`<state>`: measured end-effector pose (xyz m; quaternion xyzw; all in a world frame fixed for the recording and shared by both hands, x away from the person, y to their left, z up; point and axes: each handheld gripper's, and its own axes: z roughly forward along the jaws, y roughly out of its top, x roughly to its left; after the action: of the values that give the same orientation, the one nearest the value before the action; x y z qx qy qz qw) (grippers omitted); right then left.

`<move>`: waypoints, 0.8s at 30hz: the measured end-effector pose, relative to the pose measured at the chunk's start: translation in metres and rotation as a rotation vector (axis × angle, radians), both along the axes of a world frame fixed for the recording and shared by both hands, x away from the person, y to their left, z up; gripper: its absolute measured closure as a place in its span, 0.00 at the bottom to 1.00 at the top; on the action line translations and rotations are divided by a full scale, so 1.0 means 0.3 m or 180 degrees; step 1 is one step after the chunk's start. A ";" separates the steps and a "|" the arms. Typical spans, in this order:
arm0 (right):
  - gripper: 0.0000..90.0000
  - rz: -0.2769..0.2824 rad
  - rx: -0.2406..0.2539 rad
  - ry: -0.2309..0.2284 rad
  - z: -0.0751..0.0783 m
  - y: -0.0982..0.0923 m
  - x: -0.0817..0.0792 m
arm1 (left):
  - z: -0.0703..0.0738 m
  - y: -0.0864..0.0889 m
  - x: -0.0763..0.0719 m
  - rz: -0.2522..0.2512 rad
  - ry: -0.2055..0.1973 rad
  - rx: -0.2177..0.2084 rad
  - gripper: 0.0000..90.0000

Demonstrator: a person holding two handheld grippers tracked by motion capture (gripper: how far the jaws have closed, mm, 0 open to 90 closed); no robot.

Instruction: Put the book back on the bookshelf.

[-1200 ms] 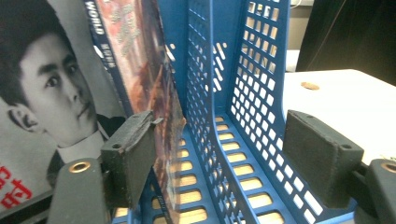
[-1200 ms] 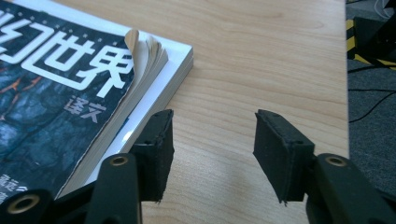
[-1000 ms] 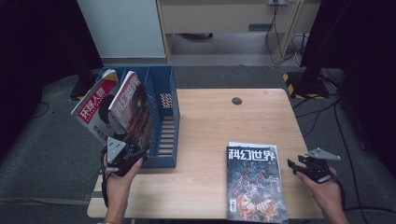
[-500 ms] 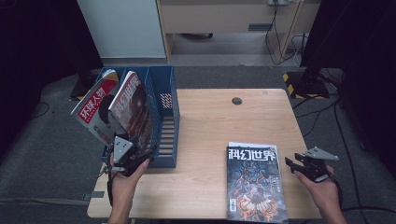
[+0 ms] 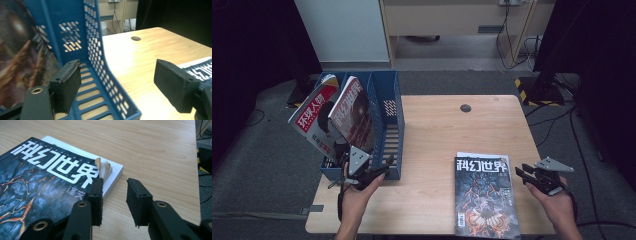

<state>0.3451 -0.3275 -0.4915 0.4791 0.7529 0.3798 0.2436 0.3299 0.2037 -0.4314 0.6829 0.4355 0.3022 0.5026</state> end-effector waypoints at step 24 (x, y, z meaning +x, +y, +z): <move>0.76 0.0218 0.0053 0.0029 -0.003 0.060 0.006 | -0.043 -0.336 0.063 -0.0846 0.0159 0.0377 0.26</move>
<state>0.3469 -0.3096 -0.4925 0.4568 0.7667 0.3920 0.2231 0.3487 0.1030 -0.4443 0.7704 0.3350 0.2411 0.4860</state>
